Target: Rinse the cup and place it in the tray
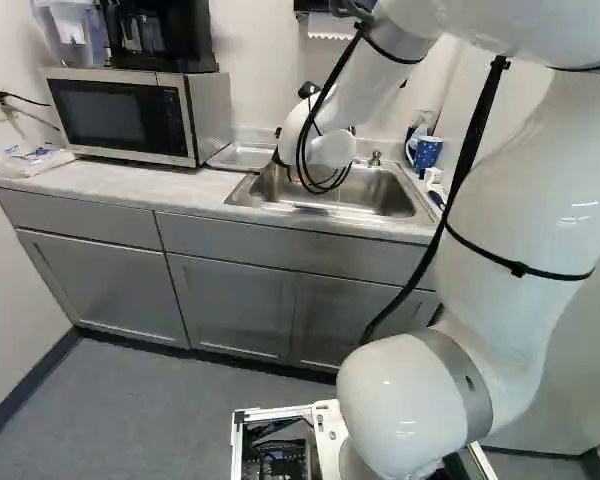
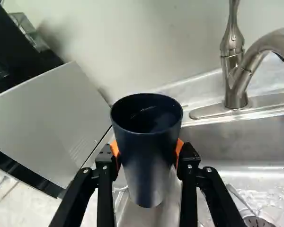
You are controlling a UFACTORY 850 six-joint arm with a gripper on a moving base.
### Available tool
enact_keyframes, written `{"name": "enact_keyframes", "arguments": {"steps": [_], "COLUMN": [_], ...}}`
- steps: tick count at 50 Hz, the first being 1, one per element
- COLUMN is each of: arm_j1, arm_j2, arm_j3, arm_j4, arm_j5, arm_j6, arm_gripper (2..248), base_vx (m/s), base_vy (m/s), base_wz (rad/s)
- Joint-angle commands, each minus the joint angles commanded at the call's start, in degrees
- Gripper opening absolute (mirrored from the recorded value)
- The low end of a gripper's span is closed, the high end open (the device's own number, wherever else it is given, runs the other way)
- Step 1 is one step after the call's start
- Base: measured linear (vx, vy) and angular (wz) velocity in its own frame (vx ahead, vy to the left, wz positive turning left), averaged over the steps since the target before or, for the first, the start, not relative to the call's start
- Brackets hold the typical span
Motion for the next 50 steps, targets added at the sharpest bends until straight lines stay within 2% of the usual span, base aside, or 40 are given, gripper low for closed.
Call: {"name": "enact_keyframes", "arguments": {"steps": [50], "arm_j1": [0.0], "arm_j2": [0.0], "arm_j3": [0.0], "arm_j4": [0.0], "arm_j5": [0.0], "arm_j6": [30.1], "arm_gripper": [125], "base_vx": [0.000], "base_vy": [0.000], "base_wz": [0.000]}}
